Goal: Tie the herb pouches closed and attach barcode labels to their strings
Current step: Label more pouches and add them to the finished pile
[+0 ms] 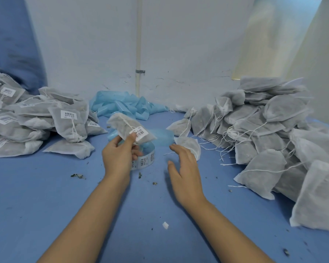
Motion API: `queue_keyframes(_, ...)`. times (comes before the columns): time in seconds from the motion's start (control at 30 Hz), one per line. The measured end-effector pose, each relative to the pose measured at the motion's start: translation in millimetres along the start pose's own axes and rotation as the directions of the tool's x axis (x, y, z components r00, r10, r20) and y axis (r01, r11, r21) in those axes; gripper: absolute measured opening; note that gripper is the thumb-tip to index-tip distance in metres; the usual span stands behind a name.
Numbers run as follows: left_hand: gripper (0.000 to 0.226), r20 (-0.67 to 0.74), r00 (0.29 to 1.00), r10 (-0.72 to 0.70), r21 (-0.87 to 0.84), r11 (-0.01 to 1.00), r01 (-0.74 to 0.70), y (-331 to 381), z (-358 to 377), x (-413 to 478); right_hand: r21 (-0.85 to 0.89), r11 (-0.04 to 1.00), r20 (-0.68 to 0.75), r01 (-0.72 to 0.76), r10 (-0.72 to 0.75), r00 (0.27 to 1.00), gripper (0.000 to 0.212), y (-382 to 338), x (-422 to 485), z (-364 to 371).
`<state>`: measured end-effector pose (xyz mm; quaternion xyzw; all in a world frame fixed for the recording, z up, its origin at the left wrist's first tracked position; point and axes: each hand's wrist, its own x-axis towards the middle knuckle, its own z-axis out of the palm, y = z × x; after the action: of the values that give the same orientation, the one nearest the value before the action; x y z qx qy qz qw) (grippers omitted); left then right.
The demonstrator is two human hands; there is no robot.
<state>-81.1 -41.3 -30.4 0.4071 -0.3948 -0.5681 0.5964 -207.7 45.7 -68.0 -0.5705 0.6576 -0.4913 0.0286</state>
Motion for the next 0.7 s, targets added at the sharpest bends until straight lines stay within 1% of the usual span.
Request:
queue_keyframes(0.07, 0.008, 0.036, 0.999, -0.004, 0.027, 1.0, 0.003, 10, -4, 6, 0.044, 0.996, -0.025, -0.073, 0.074, 0.997, 0.041, 2, 1, 0)
queue_keyframes(0.17, 0.013, 0.097, 0.992, -0.075, 0.083, 0.994, 0.067, 17, -5, 7, 0.109, 0.978, -0.048, -0.176, 0.182, 0.982, 0.039, 3, 3, -1)
queue_keyframes(0.27, 0.017, 0.067, 0.98, -0.186, 0.167, 0.971, 0.173, 18, -3, 5, 0.136, 0.962, -0.06, -0.235, 0.245, 0.968, 0.039, 4, 4, -2)
queue_keyframes(0.33, 0.016, 0.06, 0.97, -0.235, 0.124, 0.966, 0.227, 21, -2, 5, 0.147, 0.955, -0.063, -0.258, 0.269, 0.961, 0.039, 5, 5, -3)
queue_keyframes(0.37, 0.013, 0.089, 0.969, -0.231, 0.068, 0.972, 0.225, 24, -2, 5, 0.152, 0.952, -0.063, -0.265, 0.277, 0.959, 0.039, 6, 6, -2)
queue_keyframes(0.4, 0.004, 0.139, 0.972, -0.19, -0.012, 0.981, 0.194, 27, -2, 4, 0.155, 0.951, -0.062, -0.269, 0.281, 0.958, 0.039, 6, 6, -2)
queue_keyframes(0.43, 0.019, 0.207, 0.973, -0.106, -0.099, 0.987, 0.128, 30, -2, 3, 0.158, 0.95, -0.061, -0.27, 0.282, 0.957, 0.039, 7, 6, -2)
queue_keyframes(0.5, 0.08, 0.305, 0.95, 0.07, -0.31, 0.95, 0.03, 32, -7, 8, 0.158, 0.95, -0.058, -0.269, 0.281, 0.958, 0.039, 7, 6, -2)
queue_keyframes(0.53, 0.098, 0.335, 0.934, 0.121, -0.369, 0.929, 0.012, 34, -9, 8, 0.155, 0.951, -0.06, -0.268, 0.28, 0.958, 0.039, 8, 6, -2)
queue_keyframes(0.57, 0.104, 0.359, 0.92, 0.159, -0.389, 0.921, -0.007, 34, -10, 9, 0.15, 0.951, -0.065, -0.269, 0.281, 0.958, 0.039, 8, 6, -2)
queue_keyframes(0.6, 0.105, 0.368, 0.912, 0.179, -0.353, 0.935, -0.041, 33, -10, 8, 0.139, 0.953, -0.075, -0.268, 0.28, 0.957, 0.039, 9, 6, -2)
queue_keyframes(0.67, 0.1, 0.365, 0.916, 0.169, -0.283, 0.957, -0.064, 29, -10, 6, 0.067, 0.965, -0.11, -0.252, 0.258, 0.96, 0.038, 10, 7, -2)
queue_keyframes(0.7, 0.097, 0.365, 0.917, 0.16, -0.275, 0.96, -0.058, 27, -9, 4, -0.004, 0.969, -0.118, -0.246, 0.244, 0.963, 0.038, 11, 8, -1)
